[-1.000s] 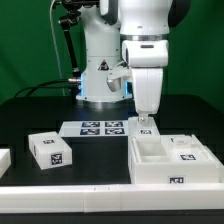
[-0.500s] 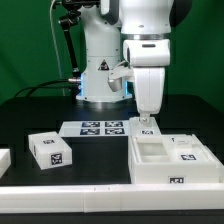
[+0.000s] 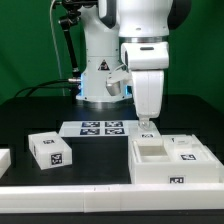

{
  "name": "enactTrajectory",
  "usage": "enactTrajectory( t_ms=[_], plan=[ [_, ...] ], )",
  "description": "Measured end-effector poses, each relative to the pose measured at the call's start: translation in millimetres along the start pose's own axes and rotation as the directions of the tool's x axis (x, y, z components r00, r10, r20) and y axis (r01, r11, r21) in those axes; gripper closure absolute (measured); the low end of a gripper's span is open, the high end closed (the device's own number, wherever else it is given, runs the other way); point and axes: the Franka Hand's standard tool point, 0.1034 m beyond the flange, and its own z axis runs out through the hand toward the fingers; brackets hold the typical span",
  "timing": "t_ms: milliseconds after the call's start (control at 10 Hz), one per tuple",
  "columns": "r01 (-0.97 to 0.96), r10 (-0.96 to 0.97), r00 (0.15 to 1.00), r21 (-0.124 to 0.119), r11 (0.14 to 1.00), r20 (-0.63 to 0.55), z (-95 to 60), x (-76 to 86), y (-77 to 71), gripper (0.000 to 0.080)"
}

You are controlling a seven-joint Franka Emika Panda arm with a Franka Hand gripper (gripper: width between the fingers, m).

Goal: Assemble cabinet

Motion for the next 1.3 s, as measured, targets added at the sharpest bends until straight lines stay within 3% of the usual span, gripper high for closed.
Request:
enactTrajectory(
  t_ms=[700, 1100, 1300],
  plan=[
    [0.011, -0.012, 1.000, -0.040, 0.999, -0.016, -3.4, 1.3, 37.4, 0.0729],
    [0.010, -0.011, 1.000, -0.040, 0.999, -0.016, -3.4, 1.3, 37.1, 0.0729],
    [0.011, -0.011, 1.000, -0.041, 0.999, -0.017, -3.9, 1.6, 48.3, 0.0729]
  ],
)
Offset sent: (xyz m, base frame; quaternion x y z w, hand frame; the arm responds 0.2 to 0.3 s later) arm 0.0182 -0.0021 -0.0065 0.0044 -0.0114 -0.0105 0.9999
